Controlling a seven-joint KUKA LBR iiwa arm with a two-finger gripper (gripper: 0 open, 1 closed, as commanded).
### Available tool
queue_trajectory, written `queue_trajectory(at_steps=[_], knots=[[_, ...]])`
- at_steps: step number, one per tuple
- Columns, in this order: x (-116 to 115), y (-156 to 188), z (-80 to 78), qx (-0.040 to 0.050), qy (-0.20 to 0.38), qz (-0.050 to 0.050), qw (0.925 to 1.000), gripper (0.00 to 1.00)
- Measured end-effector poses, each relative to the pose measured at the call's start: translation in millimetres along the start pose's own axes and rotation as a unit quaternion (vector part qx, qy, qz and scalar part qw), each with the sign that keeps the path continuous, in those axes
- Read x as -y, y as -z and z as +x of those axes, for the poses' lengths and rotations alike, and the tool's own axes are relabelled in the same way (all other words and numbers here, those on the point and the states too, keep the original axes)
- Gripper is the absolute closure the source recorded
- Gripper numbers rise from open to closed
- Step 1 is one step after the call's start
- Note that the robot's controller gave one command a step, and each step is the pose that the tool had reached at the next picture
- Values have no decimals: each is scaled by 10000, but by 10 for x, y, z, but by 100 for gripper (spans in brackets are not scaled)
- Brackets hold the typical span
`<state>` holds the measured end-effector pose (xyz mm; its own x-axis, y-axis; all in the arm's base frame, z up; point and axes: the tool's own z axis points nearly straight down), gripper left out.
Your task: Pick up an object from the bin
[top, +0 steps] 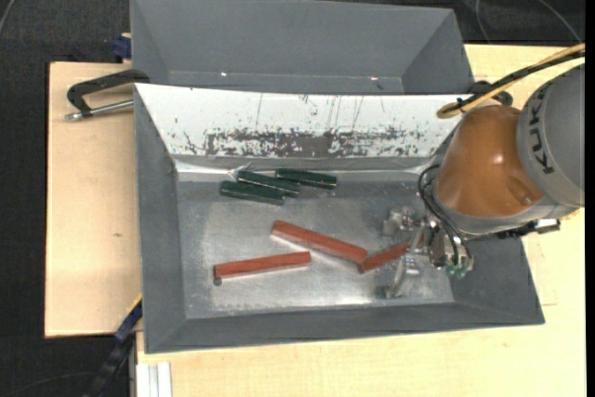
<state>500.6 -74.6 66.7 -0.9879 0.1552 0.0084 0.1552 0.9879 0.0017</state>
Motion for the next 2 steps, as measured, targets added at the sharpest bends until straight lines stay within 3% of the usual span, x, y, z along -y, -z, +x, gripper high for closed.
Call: queue_trajectory(at_steps=[1,2], knots=[[1,40,-27,43,7,4,10000,100],[170,1926,-144,122,256,13,9996,100]])
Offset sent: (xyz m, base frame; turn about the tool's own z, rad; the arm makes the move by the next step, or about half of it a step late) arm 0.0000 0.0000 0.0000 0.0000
